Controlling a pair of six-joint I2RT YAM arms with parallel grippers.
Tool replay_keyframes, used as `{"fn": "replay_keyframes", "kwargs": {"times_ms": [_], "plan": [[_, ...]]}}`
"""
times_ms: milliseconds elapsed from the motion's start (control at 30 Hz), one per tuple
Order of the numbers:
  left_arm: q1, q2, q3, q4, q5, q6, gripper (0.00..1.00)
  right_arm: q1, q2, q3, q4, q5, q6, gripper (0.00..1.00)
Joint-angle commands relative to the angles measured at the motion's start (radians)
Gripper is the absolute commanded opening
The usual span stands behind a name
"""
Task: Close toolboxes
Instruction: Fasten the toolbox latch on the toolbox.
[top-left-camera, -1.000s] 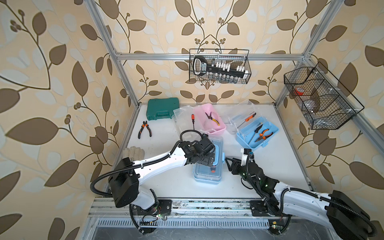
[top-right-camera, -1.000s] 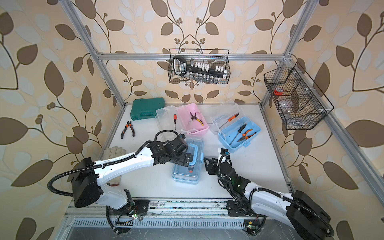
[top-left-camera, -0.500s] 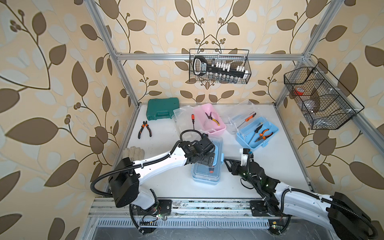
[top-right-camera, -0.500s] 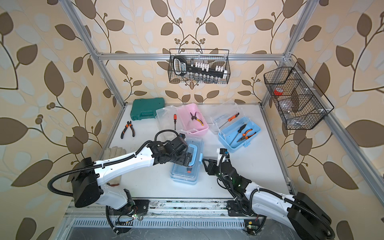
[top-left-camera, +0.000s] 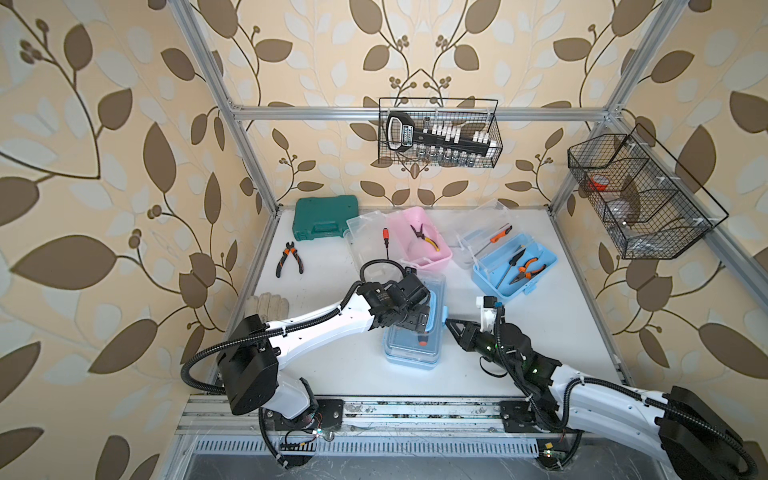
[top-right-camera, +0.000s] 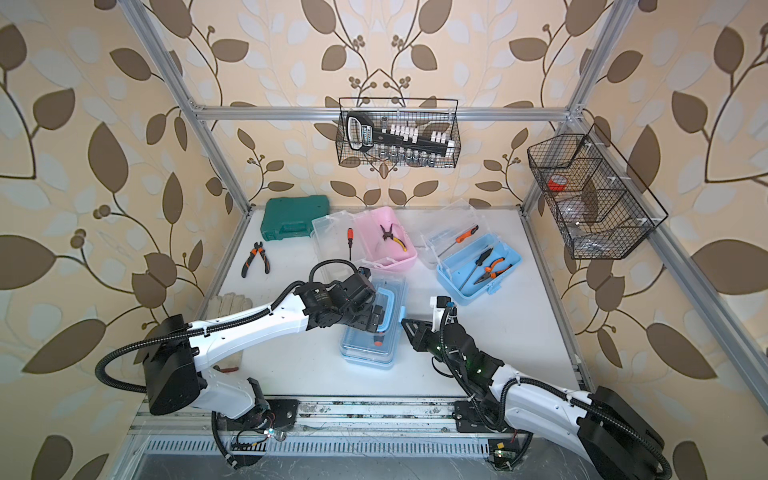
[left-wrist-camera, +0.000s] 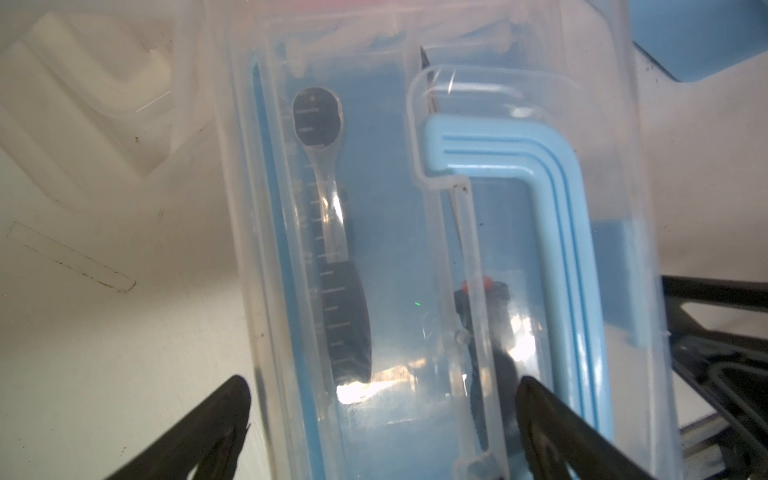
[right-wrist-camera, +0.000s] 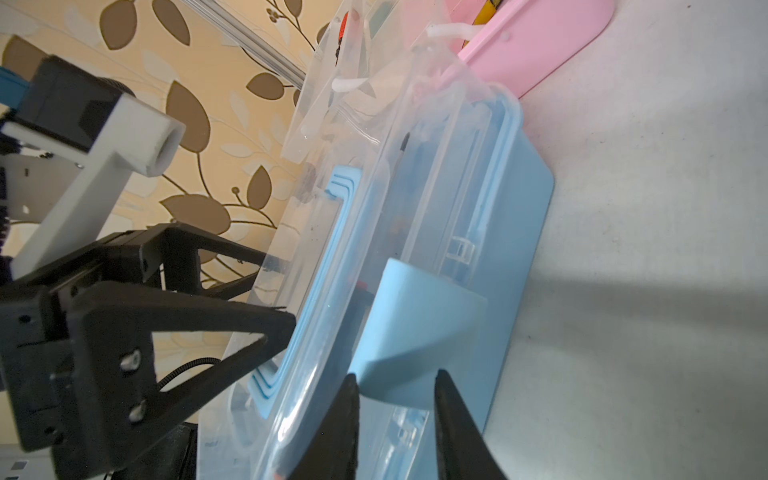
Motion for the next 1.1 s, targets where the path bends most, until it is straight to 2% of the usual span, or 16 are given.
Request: {"fn": "replay_keyframes", "kwargs": {"times_ms": [0,167,400,867,1067], "plan": [[0.004,0.023,-0.010,-0.048,0.002,0.027,0.99,0.001,0.015,0.036,0.024,-0.006,0.005,0.26],[0.004,0.017,-0.015,-0.049,0.000,0.026,0.99,-0.002,0.031,0.051,0.030,-0.010,0.001,0.26],[0.004,0.001,-0.020,-0.049,-0.010,0.026,0.99,-0.007,0.071,0.110,-0.086,0.021,0.003,0.25],[0.004,0.005,-0.027,-0.046,-0.011,0.026,0.99,-0.005,0.109,0.113,-0.164,0.024,0.007,0.21],[0.004,0.003,-0.028,-0.047,-0.011,0.025,0.99,-0.003,0.110,0.115,-0.200,0.028,0.008,0.22]]}}
